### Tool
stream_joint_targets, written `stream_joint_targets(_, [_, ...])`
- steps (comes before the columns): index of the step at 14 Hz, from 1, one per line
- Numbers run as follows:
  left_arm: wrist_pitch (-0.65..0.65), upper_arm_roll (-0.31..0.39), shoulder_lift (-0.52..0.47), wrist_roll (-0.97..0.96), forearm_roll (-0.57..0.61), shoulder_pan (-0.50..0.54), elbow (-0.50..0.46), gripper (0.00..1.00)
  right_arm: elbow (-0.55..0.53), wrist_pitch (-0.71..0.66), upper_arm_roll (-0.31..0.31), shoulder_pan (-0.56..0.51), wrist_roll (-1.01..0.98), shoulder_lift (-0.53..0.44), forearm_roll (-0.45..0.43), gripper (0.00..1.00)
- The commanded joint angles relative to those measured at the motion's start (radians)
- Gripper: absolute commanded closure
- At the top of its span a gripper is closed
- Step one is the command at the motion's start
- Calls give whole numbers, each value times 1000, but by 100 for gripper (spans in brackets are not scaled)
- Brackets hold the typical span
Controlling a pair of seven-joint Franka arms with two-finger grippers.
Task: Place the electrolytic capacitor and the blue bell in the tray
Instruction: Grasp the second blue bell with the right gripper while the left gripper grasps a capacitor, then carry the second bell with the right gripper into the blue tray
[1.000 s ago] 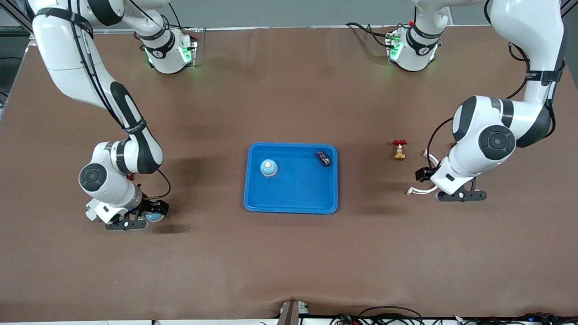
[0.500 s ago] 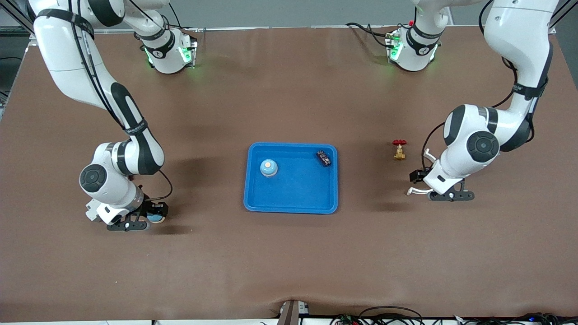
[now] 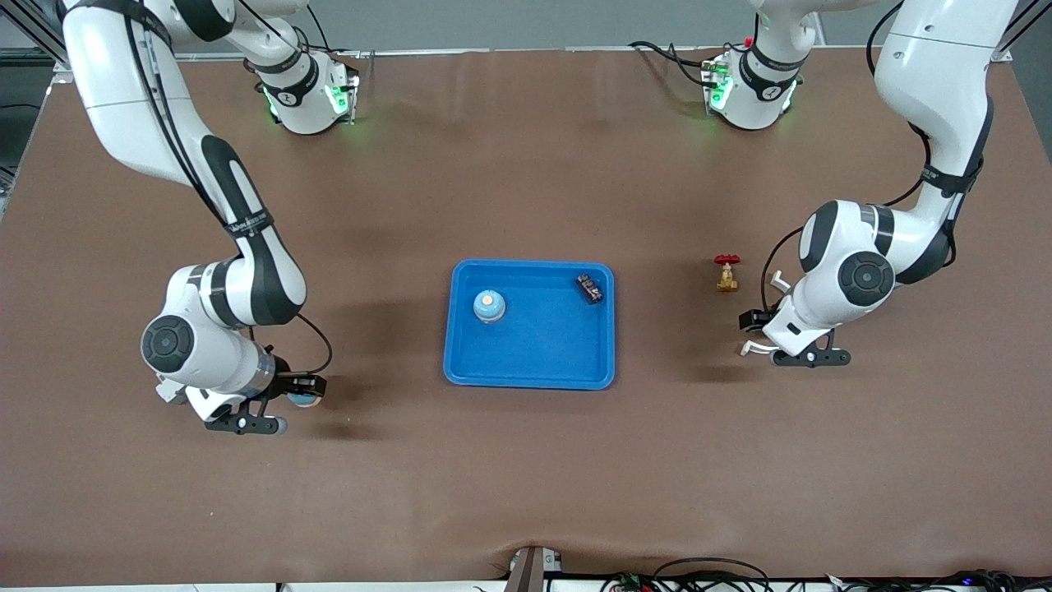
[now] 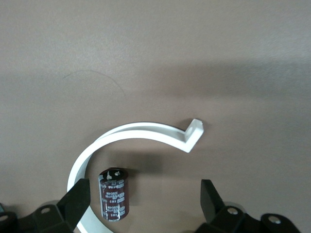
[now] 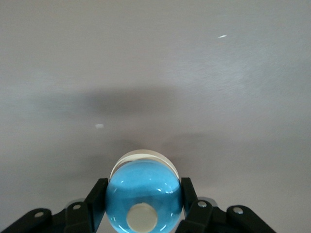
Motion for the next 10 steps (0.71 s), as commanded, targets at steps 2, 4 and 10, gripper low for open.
stream_joint_targets(2, [12, -7, 4, -11, 19, 15, -24, 0, 46, -60, -13, 138, 254, -7, -18, 100])
stream_joint_targets(4, [11, -7, 6, -12, 19, 16, -28, 0, 70, -59, -13, 189, 377, 2, -60, 100])
stream_joint_targets(10, [4, -6, 3, -20, 19, 18, -64, 0, 136, -89, -13, 290, 567, 27, -95, 100])
